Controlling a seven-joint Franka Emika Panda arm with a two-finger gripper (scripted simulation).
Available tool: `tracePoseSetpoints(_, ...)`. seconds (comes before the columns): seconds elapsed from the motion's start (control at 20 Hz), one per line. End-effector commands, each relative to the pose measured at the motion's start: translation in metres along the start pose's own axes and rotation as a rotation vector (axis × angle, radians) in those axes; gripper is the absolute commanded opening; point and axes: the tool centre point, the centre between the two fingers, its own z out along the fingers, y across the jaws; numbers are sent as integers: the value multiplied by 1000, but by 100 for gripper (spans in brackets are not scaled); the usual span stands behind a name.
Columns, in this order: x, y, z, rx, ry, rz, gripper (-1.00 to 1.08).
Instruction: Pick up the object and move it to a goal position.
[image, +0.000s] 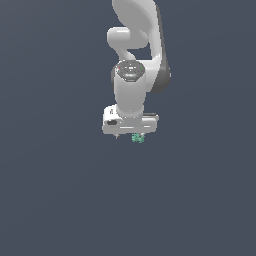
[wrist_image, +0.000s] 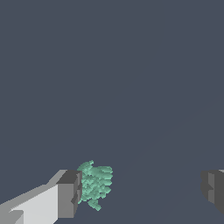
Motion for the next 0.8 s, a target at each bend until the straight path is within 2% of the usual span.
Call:
tracePoseSetpoints(0.0, 0, 0, 0, 0, 0, 0, 100)
tracePoseSetpoints(0.45, 6, 19, -2, -17, 16, -22, 100)
tracePoseSetpoints(0.75, 4, 16, 1, -16, 16, -17, 100)
